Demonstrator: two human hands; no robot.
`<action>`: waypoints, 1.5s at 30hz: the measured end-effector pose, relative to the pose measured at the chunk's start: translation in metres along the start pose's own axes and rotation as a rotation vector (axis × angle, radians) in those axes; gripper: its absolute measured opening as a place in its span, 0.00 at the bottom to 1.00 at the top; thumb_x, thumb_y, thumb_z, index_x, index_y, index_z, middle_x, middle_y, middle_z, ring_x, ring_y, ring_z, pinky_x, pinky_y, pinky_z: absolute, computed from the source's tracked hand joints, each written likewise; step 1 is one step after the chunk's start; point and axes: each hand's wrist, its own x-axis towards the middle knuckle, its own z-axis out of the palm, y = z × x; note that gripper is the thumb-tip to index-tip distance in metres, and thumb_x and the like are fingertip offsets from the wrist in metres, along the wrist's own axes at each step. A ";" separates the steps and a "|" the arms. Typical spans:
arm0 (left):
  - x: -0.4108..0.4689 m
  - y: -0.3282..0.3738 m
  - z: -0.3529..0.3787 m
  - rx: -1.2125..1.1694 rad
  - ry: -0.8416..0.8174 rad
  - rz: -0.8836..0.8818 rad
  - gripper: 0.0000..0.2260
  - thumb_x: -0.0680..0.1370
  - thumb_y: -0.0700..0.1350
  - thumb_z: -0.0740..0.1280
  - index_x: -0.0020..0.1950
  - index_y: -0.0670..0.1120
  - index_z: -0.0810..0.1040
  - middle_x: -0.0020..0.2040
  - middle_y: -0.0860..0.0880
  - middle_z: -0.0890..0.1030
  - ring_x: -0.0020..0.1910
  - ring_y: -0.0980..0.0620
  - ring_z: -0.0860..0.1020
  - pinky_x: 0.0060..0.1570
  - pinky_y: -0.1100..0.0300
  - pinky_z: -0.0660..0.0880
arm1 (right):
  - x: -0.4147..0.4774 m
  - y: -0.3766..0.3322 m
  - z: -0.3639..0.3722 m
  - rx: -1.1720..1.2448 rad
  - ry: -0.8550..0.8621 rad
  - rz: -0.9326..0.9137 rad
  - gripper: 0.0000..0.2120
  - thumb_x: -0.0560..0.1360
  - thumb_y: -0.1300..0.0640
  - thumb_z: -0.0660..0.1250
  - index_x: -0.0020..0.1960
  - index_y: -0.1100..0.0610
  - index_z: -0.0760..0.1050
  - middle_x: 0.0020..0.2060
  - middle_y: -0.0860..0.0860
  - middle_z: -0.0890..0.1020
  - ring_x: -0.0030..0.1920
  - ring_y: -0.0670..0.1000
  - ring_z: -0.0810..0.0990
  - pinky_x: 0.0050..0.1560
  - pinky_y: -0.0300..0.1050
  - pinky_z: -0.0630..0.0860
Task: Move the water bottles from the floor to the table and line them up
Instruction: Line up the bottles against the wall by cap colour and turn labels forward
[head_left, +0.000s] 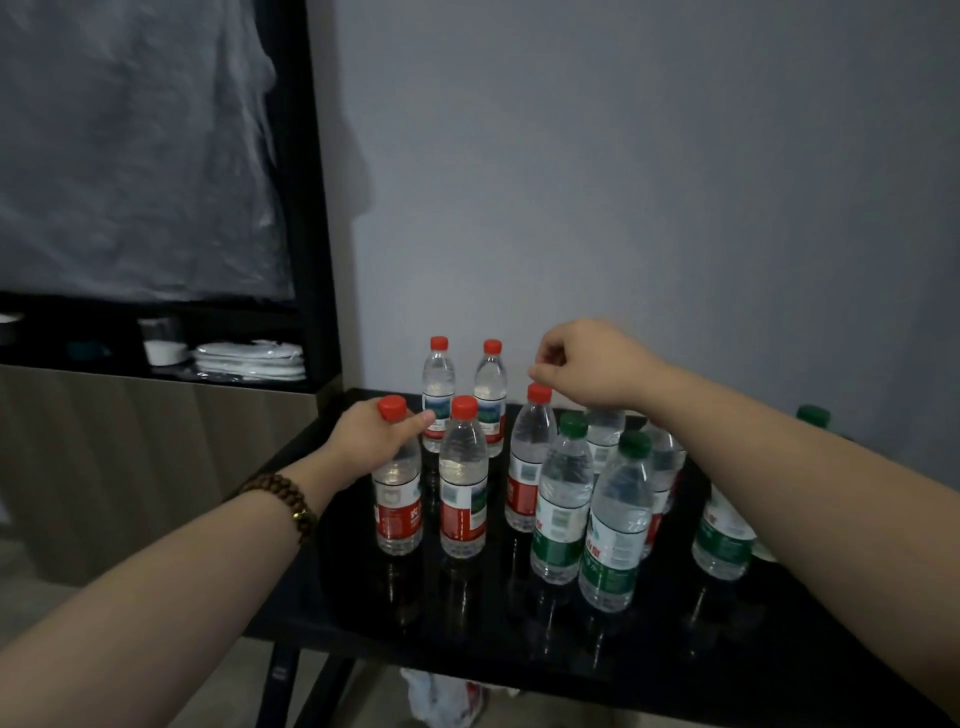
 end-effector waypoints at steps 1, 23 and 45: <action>0.001 0.001 0.001 -0.002 -0.004 0.002 0.22 0.73 0.62 0.75 0.47 0.42 0.85 0.39 0.48 0.86 0.40 0.50 0.84 0.40 0.57 0.78 | 0.002 0.002 0.000 0.010 0.001 0.008 0.10 0.79 0.47 0.70 0.47 0.54 0.83 0.40 0.46 0.84 0.41 0.45 0.80 0.41 0.43 0.73; 0.045 0.014 -0.051 -0.152 0.070 0.226 0.34 0.68 0.78 0.60 0.54 0.51 0.80 0.47 0.53 0.87 0.46 0.53 0.86 0.56 0.47 0.81 | 0.046 -0.005 0.027 -0.087 -0.104 0.047 0.08 0.79 0.49 0.70 0.48 0.54 0.82 0.42 0.47 0.84 0.44 0.49 0.81 0.45 0.45 0.77; 0.244 0.026 0.011 0.599 -0.203 0.371 0.27 0.79 0.59 0.69 0.75 0.51 0.71 0.65 0.47 0.79 0.54 0.50 0.76 0.56 0.55 0.74 | 0.207 0.054 0.104 -0.248 -0.384 0.074 0.30 0.82 0.41 0.63 0.80 0.54 0.64 0.71 0.56 0.77 0.69 0.58 0.75 0.65 0.49 0.72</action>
